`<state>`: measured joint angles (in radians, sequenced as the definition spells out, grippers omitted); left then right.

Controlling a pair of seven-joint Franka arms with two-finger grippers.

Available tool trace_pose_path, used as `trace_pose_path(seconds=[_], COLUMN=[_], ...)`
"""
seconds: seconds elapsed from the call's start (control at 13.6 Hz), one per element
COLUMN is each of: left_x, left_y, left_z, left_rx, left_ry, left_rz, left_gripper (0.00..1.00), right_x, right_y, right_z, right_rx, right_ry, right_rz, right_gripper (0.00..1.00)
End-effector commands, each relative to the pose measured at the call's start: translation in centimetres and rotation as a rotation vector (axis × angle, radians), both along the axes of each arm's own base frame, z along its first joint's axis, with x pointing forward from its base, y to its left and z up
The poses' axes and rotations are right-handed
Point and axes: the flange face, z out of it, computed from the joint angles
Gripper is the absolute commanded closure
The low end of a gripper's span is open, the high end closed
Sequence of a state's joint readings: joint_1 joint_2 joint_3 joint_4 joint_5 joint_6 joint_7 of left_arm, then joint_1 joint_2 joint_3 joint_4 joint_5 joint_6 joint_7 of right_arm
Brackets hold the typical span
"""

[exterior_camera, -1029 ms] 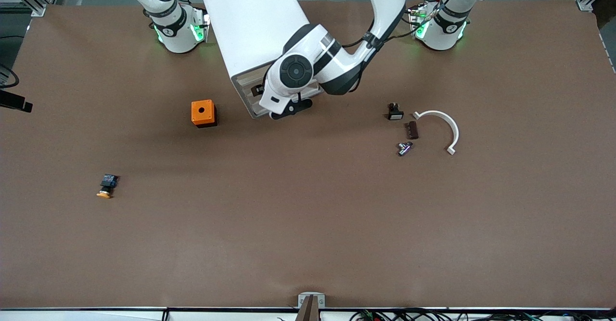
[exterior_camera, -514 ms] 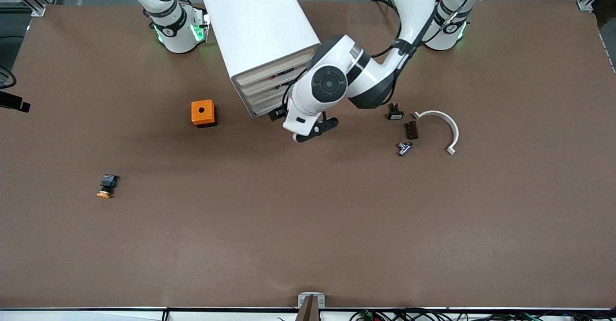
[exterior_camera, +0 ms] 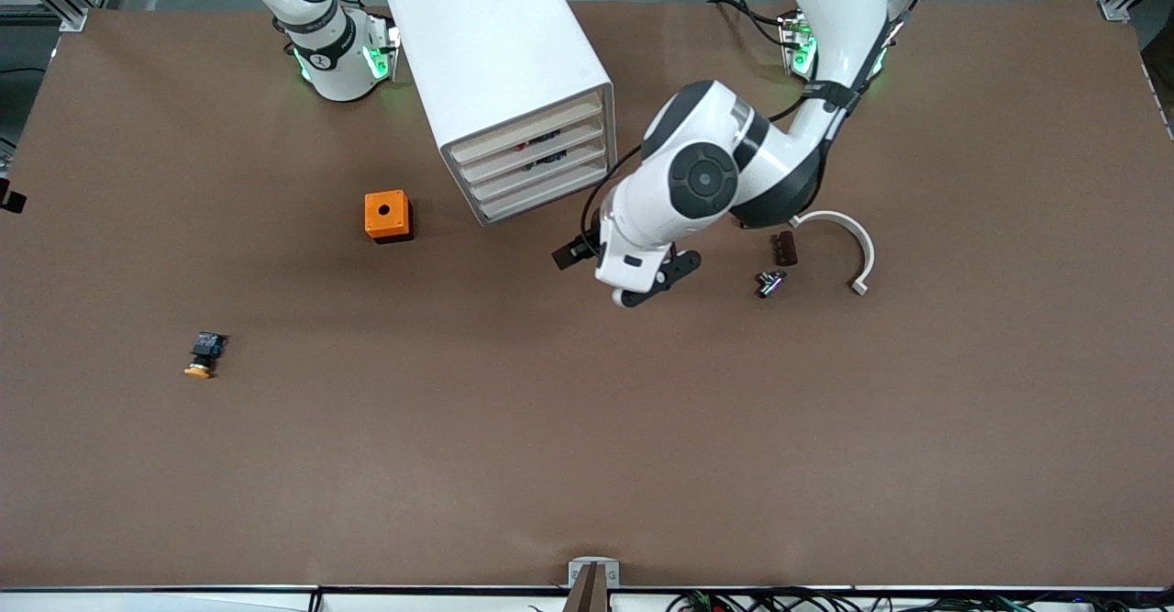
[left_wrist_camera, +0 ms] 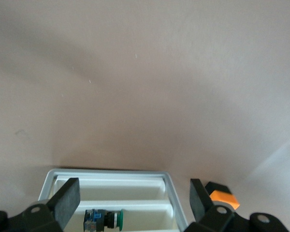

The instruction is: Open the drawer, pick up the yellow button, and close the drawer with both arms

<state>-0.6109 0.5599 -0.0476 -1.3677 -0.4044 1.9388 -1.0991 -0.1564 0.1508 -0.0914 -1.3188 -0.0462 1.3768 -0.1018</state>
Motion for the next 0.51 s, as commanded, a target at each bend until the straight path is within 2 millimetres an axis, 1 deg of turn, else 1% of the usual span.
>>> trace_pose_path(seconds=[0.0, 0.07, 0.15, 0.22, 0.44], left_x=[1.6, 2.2, 3.3, 3.9, 5.4], left_y=[3.5, 4.4, 6.0, 7.1, 9.4], left_z=[1.5, 1.8, 1.9, 2.1, 2.8], left_rx=[0.032, 0.052, 0.076, 0.082, 0.077], left_ry=[-0.025, -0.044, -0.063, -0.072, -0.084], left_rz=[0.036, 0.039, 0.052, 0.063, 0.091], left_gripper=[0.00, 0.00, 0.00, 0.00, 0.00], right_x=[-1.1, -1.6, -1.9, -2.2, -2.9], right_y=[1.1, 1.3, 1.5, 1.6, 2.0], right_z=[2.5, 3.1, 3.6, 4.3, 4.9], right_rx=[0.016, 0.023, 0.039, 0.056, 0.067], right_ry=[0.004, 0.020, 0.027, 0.023, 0.033], right_rz=[-0.003, -0.002, -0.003, -0.002, 0.003], right_gripper=[0.00, 0.00, 0.00, 0.00, 0.00])
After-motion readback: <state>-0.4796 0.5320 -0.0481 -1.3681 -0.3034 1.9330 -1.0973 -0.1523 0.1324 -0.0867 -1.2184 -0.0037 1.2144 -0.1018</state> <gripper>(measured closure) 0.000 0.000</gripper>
